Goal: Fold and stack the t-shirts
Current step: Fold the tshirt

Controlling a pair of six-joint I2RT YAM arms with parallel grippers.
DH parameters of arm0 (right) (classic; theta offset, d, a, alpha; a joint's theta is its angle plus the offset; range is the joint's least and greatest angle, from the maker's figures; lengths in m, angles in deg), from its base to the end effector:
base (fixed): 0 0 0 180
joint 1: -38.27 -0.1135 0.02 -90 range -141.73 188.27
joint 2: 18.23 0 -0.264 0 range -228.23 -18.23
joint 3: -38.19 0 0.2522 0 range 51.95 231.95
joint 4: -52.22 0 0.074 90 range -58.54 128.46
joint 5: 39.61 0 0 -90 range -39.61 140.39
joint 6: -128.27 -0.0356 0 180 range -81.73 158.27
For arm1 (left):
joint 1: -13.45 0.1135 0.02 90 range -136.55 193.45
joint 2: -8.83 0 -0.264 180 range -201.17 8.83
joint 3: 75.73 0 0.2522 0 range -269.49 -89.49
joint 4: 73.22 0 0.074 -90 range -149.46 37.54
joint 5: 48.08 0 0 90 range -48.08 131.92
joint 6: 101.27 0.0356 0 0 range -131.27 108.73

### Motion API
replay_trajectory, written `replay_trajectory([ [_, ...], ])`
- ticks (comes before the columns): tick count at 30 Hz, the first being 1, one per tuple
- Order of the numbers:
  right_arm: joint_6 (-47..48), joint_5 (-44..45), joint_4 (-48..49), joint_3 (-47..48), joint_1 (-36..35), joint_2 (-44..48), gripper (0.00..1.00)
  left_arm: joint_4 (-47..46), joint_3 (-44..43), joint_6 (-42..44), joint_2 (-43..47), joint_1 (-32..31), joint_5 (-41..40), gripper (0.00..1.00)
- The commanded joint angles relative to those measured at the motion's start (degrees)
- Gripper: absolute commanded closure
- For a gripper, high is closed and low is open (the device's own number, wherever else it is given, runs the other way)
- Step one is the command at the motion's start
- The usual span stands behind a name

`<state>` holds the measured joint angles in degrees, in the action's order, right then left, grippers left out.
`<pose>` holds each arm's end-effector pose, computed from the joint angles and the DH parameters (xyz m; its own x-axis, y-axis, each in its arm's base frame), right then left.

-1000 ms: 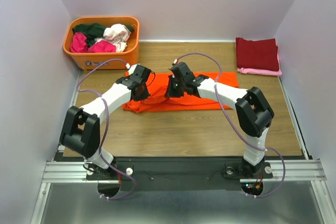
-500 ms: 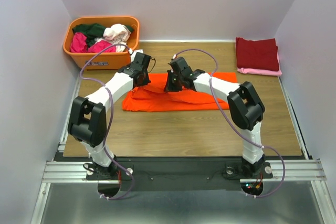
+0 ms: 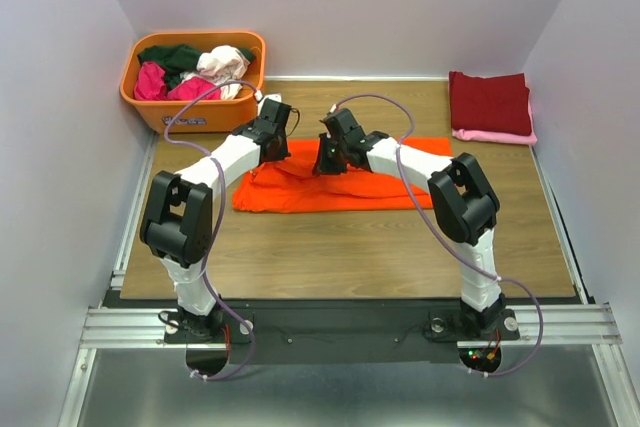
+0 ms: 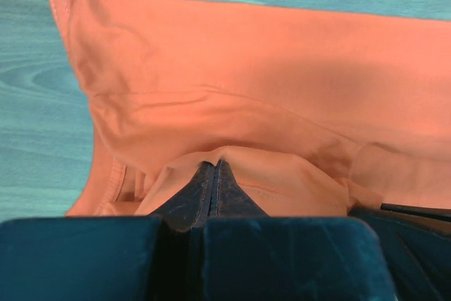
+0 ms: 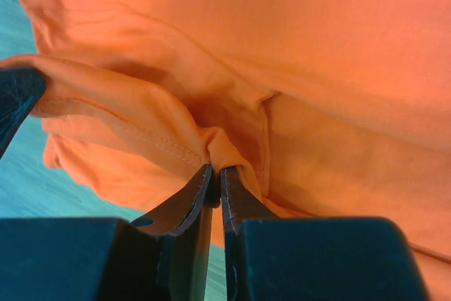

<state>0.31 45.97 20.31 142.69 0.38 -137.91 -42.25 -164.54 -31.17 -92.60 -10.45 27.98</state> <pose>0.3682 0.2900 0.1966 -0.8579 0.1095 -0.5021 -0.1599 0.8717 0.4633 0.3665 -0.1530 0.2423 -0.6723 -0.0634 -0.7376 0.0052 0.9959 -0.0903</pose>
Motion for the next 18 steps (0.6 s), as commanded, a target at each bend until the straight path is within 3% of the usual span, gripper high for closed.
replay_trajectory([
  [1,-1.59,3.98,0.49,1.11,0.89,0.94,0.84,-4.11,-3.26,1.18,0.18,0.26,0.57,0.94],
  [5,-1.51,5.73,0.49,1.37,0.98,0.94,0.75,-6.05,-3.35,1.44,-0.26,0.17,0.75,0.82],
  [7,-0.98,7.32,0.49,1.46,1.06,1.11,0.72,-6.75,-3.35,1.71,-0.26,0.17,0.93,0.68],
  [8,-0.11,7.94,0.49,1.37,0.98,1.64,0.65,-7.1,-3.27,1.97,0.0,0.26,1.01,0.57],
  [11,2.96,10.22,0.4,1.46,1.06,3.48,0.5,-7.02,-3.18,1.45,0.88,0.17,0.93,0.37],
  [13,8.21,10.14,0.49,2.07,1.06,4.19,0.42,-7.02,-2.91,0.83,3.07,0.34,0.75,0.32],
  [15,15.14,7.26,0.14,3.64,1.06,4.45,0.24,-6.15,-3.09,-0.74,5.87,1.31,0.66,0.22],
  [16,17.45,6.46,-0.3,4.18,0.98,4.28,0.24,-5.62,-3.09,-1.54,6.67,1.75,0.31,0.21],
  [18,21.85,5.49,-1.53,5.67,0.89,4.19,0.15,-3.08,-2.57,-3.9,9.56,2.8,-1.09,0.21],
])
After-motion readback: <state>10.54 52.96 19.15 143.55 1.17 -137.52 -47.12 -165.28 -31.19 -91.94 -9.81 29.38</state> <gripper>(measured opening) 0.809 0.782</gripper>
